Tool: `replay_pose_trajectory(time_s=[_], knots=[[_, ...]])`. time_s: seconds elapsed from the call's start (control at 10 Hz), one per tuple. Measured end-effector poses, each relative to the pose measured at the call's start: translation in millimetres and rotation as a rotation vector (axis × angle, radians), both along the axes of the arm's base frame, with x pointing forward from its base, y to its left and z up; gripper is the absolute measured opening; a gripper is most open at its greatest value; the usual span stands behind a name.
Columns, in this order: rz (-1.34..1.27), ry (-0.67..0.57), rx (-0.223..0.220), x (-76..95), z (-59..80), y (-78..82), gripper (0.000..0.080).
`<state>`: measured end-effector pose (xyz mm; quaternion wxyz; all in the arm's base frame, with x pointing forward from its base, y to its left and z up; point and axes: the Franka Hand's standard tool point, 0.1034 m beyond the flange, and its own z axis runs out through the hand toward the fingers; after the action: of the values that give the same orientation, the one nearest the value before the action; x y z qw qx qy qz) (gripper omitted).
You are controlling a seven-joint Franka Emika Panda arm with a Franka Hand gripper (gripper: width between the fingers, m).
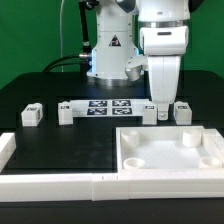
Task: Assemble one leg
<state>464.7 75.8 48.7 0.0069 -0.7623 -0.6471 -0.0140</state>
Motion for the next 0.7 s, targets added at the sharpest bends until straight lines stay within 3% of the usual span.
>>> replay_pose_trajectory(time_s=[0.4, 0.7], knots=[[-0.596, 0.023, 0.038, -4.2, -8.2, 1.5, 0.0649], [-1.005, 0.049, 0.052, -13.4, -6.9, 20.6, 0.0649]])
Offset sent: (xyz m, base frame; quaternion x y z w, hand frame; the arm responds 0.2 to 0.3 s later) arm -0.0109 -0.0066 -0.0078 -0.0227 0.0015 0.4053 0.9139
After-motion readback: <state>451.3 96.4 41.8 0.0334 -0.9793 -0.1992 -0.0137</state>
